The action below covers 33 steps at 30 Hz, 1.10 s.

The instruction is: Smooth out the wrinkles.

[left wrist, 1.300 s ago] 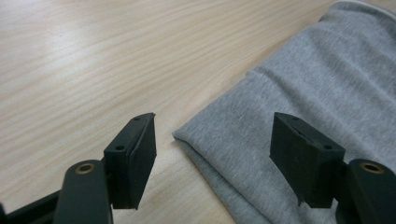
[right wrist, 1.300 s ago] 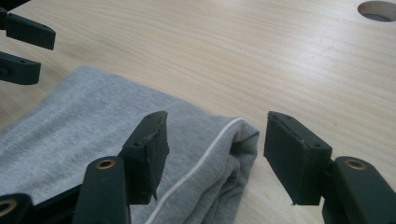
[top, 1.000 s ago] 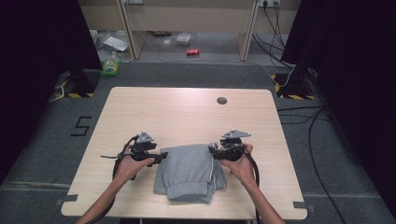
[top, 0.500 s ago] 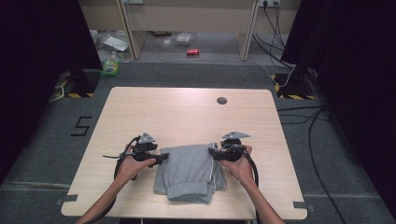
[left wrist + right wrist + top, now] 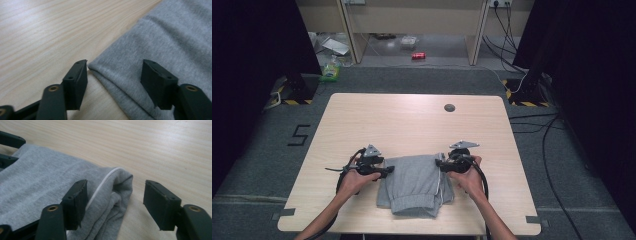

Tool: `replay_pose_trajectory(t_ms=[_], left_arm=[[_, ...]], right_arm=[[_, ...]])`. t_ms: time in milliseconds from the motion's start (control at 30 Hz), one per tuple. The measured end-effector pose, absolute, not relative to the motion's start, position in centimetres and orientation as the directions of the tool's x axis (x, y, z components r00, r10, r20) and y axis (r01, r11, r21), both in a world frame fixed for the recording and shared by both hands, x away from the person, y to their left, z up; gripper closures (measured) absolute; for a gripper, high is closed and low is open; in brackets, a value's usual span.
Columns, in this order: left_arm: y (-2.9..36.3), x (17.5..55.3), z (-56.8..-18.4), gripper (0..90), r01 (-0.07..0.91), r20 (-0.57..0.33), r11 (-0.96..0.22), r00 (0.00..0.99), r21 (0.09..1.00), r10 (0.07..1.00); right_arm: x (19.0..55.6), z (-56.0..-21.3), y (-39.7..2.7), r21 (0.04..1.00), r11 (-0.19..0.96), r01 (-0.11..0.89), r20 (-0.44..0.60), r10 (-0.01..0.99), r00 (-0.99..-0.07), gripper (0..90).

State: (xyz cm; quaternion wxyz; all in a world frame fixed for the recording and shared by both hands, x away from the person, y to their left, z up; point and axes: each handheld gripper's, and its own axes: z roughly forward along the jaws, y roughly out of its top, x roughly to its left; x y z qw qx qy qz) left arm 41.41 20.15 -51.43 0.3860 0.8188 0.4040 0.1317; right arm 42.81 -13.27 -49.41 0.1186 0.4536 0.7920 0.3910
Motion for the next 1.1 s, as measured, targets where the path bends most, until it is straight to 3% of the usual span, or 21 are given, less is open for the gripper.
replay_pose_trajectory(t_ms=[267, 433, 833, 1100], left_arm=[[20.2, 41.3, -51.4, 53.7, 0.548, -0.099, -0.38, 0.654, 0.745, 0.75], [20.8, 41.5, -51.6, 60.3, 0.552, -0.117, -0.359, 0.648, 0.752, 0.753], [20.3, 41.3, -51.7, 67.4, 0.525, -0.084, -0.364, 0.647, 0.769, 0.758], [20.2, 43.1, -51.8, 67.3, 0.532, -0.08, -0.335, 0.612, 0.778, 0.787]], right_arm=[[43.0, -50.3, -13.6, 0.695, 0.321, 0.644, 0.165, 0.8, -0.577, 49.0], [43.1, -50.7, -14.0, 0.693, 0.284, 0.663, 0.217, 0.794, -0.568, 54.6], [43.1, -50.8, -13.5, 0.701, 0.288, 0.652, 0.204, 0.796, -0.57, 65.7], [44.7, -50.8, -13.2, 0.708, 0.276, 0.65, 0.188, 0.814, -0.549, 66.1]])
